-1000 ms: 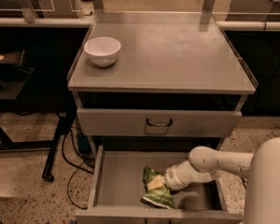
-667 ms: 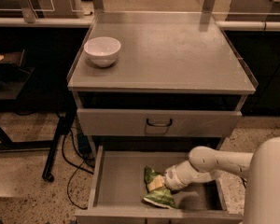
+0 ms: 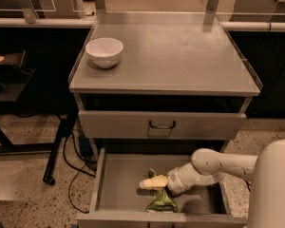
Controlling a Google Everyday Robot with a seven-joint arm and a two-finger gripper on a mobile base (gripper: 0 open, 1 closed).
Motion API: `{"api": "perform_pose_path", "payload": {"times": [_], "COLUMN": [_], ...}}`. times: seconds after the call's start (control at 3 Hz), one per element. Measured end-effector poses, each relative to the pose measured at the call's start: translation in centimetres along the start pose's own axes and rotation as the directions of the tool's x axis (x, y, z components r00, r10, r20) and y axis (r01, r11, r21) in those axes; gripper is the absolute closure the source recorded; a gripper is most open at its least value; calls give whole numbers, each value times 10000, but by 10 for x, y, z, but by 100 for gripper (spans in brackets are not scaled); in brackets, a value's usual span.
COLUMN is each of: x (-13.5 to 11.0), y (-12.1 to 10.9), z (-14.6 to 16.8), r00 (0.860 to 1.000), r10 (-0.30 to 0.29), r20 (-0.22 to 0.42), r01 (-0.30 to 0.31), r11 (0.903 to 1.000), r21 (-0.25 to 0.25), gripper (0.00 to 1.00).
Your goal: Place green jalapeno chip bag into middle drawer
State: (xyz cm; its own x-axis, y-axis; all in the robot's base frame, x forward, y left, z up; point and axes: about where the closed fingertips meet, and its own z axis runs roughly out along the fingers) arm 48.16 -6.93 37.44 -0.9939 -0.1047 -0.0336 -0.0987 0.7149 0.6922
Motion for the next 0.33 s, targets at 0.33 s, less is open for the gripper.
{"api": "perform_pose_path", "payload": {"times": [0.33], "x": [0], "y": [0], "z": [0], "r00": [10000], "r10": [0], "r20": [0], "r01": [0], "r11": [10000], "r21": [0], "gripper": [0]}}
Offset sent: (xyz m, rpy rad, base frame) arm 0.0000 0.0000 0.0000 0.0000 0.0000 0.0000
